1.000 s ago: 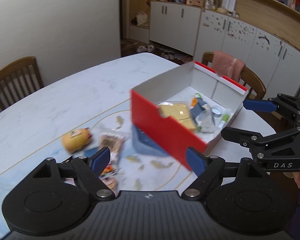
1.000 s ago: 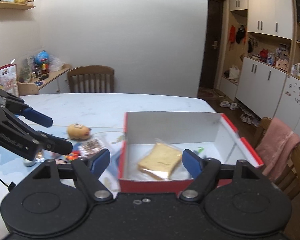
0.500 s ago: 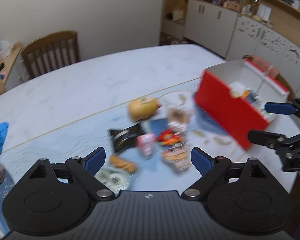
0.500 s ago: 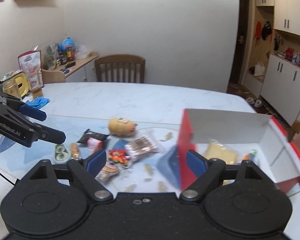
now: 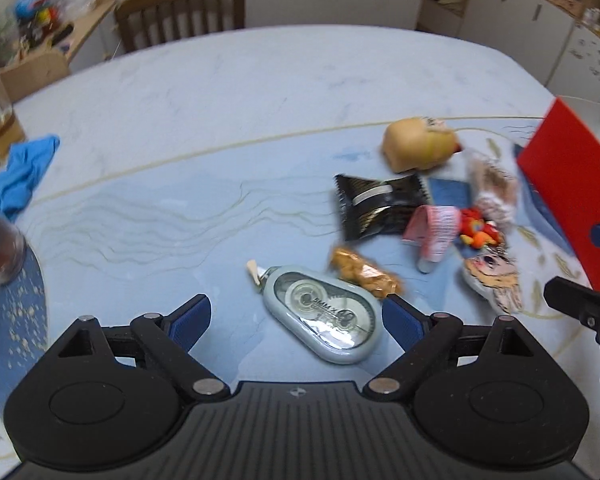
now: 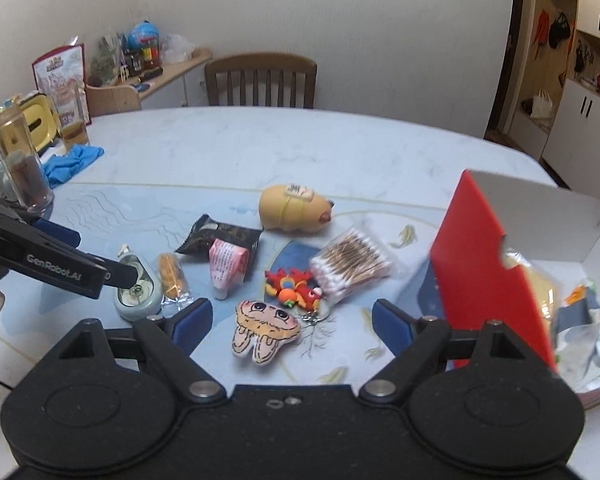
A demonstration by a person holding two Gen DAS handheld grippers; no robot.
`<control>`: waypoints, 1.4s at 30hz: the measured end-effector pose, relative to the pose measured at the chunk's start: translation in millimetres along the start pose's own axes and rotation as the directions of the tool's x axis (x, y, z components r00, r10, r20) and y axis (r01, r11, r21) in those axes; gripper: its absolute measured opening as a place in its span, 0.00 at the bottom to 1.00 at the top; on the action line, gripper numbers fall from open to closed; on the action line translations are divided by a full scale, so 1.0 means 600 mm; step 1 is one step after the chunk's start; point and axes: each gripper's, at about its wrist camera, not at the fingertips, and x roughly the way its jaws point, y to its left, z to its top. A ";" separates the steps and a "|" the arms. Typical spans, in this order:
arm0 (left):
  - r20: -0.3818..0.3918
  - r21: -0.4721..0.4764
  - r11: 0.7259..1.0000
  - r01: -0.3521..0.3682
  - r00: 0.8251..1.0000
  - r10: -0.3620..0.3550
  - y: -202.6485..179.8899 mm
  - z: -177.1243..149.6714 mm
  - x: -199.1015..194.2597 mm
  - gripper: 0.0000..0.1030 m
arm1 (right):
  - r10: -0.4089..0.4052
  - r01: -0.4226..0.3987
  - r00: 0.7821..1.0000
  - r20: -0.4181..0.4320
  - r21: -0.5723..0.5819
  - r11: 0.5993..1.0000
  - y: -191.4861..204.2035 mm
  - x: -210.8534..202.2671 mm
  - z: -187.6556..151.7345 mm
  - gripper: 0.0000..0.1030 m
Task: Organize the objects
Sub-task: 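Move both grippers back toward the correction tape and snacks on the table, then grasp the clear correction tape with the left gripper while the right gripper grasps the rabbit-face packet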
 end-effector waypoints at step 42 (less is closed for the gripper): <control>-0.046 -0.016 0.998 -0.053 0.998 0.052 0.035 -0.008 0.048 0.90 | 0.008 -0.002 0.994 -0.108 0.055 0.998 0.024 0.103 0.003 0.81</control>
